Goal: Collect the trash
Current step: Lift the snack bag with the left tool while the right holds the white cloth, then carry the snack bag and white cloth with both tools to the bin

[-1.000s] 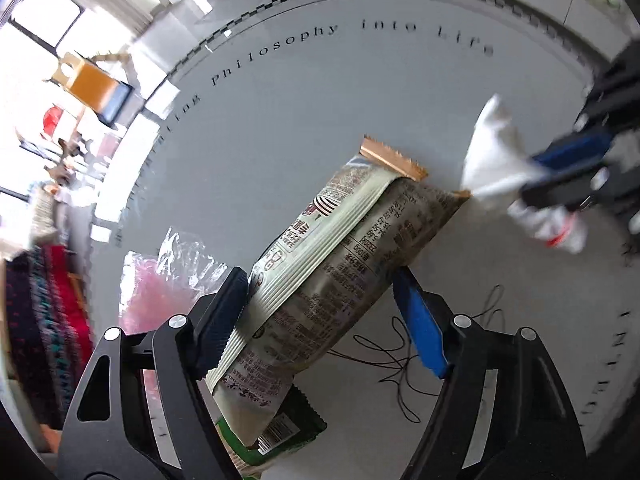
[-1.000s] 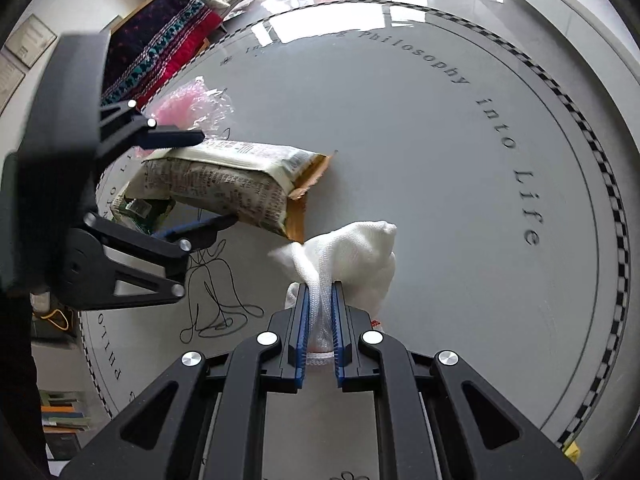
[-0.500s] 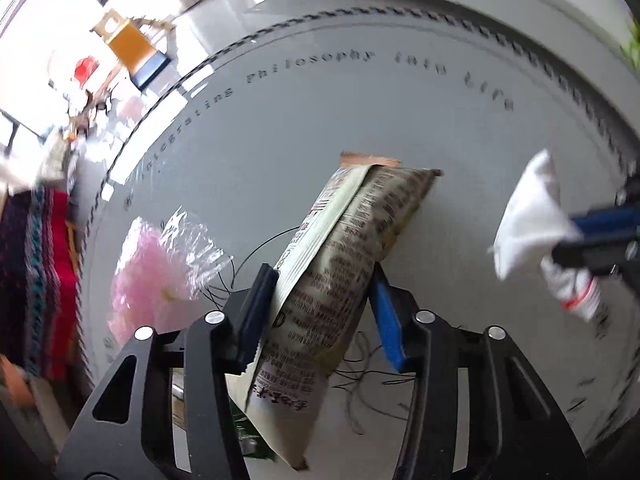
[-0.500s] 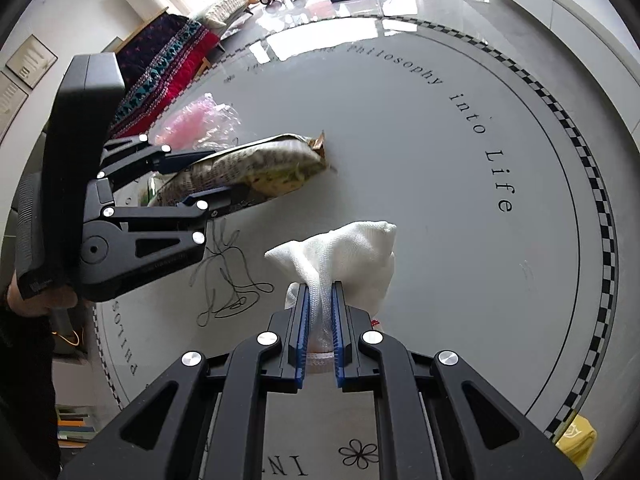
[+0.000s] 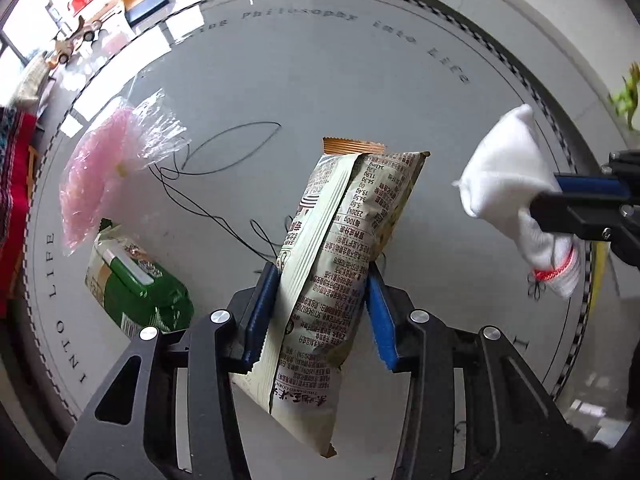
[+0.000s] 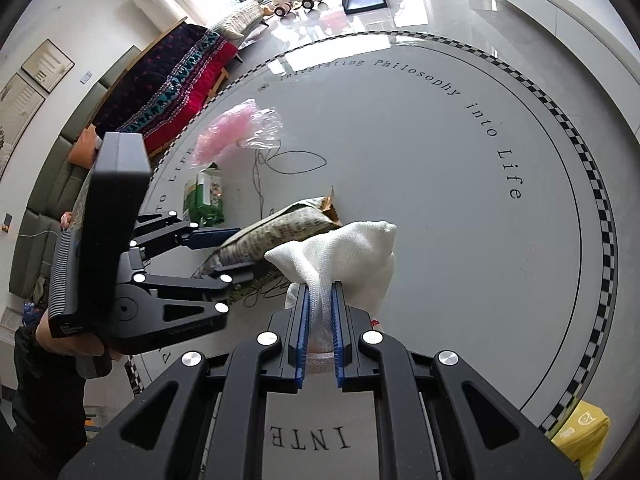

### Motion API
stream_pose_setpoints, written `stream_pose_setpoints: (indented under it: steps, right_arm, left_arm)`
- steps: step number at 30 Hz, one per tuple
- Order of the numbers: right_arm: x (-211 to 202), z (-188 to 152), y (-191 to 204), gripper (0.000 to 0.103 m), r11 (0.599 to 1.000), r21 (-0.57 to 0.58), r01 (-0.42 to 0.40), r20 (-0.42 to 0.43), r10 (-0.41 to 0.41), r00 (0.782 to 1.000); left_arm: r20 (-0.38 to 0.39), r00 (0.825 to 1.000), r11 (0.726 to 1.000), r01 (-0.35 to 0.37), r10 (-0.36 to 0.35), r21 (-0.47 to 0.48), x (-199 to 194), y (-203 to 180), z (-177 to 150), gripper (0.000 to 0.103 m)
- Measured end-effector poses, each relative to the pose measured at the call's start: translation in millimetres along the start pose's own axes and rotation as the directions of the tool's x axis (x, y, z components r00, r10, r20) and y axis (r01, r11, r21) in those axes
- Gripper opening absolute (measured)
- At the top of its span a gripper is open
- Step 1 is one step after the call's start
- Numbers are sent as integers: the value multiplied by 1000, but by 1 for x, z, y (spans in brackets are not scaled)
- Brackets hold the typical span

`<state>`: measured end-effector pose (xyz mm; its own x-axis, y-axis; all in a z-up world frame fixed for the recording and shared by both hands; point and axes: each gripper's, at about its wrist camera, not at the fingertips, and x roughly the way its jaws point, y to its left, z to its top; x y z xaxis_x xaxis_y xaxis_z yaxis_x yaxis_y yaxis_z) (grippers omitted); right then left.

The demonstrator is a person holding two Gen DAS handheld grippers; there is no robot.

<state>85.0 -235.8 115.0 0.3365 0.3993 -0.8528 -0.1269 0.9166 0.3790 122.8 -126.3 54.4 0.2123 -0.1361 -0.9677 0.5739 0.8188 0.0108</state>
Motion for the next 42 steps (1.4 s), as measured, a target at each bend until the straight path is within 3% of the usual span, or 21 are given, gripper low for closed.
stream_pose_setpoints:
  steps: [4, 11, 14, 23, 33, 42]
  right_arm:
    - [-5, -4, 3, 12, 1000, -3, -1, 4, 1, 1000]
    - [-1, -3, 1, 12, 1000, 3, -2, -4, 2, 1000]
    - [1, -5, 2, 12, 1000, 2, -5, -9, 5, 1000]
    - [4, -17, 39, 12, 997, -63, -36, -17, 35, 999]
    - [12, -50, 125, 12, 972, -210, -100, -60, 89, 994]
    - [34, -89, 229, 12, 911, -366, -191, -147, 147, 978]
  left_arm:
    - [-25, 1000, 1000, -6, 7, 24, 8, -3, 2, 61]
    - [-63, 998, 999, -8, 10, 35, 35, -9, 2, 61]
    - [-23, 1000, 1000, 7, -6, 23, 28, -10, 0, 49]
    - [117, 993, 1000, 0, 2, -12, -31, 0, -47, 46]
    - [213, 976, 984, 1, 38, -178, -77, 33, -145, 46]
    - [248, 960, 934, -37, 132, -356, -111, 65, -251, 46]
